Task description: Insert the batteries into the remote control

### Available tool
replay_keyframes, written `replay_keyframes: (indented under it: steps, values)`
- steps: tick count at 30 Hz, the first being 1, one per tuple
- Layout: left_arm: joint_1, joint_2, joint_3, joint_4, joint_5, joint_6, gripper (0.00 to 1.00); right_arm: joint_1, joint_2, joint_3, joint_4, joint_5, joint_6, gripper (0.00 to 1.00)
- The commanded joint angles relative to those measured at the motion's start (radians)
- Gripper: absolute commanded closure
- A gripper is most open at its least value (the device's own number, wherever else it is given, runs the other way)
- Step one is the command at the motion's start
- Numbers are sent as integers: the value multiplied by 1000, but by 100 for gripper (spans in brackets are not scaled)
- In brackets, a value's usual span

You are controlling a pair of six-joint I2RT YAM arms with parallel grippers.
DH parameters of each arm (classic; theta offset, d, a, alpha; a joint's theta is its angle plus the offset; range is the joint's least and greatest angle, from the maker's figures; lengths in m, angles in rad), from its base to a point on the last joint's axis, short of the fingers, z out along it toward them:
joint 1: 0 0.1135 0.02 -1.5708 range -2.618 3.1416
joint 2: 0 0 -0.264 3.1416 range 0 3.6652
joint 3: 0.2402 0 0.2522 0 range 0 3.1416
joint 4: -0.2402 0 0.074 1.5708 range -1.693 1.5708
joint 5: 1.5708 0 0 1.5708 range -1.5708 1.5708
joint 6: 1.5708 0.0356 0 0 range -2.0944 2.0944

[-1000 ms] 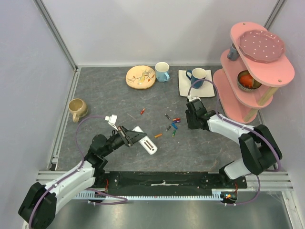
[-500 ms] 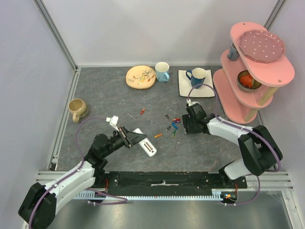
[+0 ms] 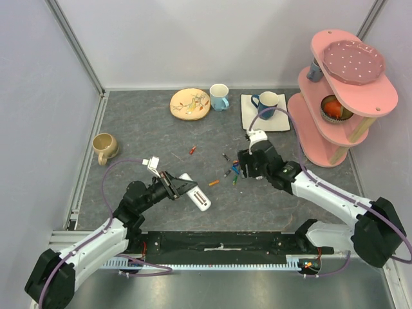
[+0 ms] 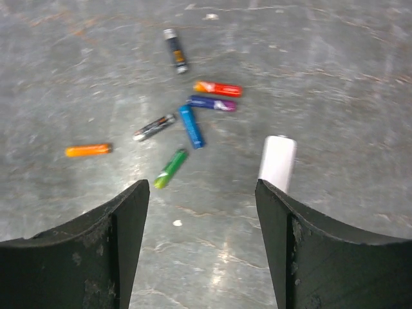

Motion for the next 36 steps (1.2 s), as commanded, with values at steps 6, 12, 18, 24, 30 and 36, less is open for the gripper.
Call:
replay_keyframes:
  steps: [6, 12, 18, 24, 30, 36]
  values:
    - [6, 95, -49, 245, 32, -87, 98, 131, 58, 0, 137, 240, 38, 23]
    - [6, 100, -26, 132, 31, -129, 98, 98, 53, -29, 255, 59, 103, 13]
    - [6, 14, -13, 143, 57, -34, 98, 98, 148, 26, 177, 3, 70, 15]
    - [6, -161, -75, 115, 14, 14, 98, 114, 182, 12, 169, -7, 37, 24]
    - [6, -203, -104, 107, 41, 13, 98, 180, 249, 58, 186, -14, 21, 30]
    - [6, -143, -101, 164, 123, 25, 98, 229, 300, 103, 188, -2, 7, 30]
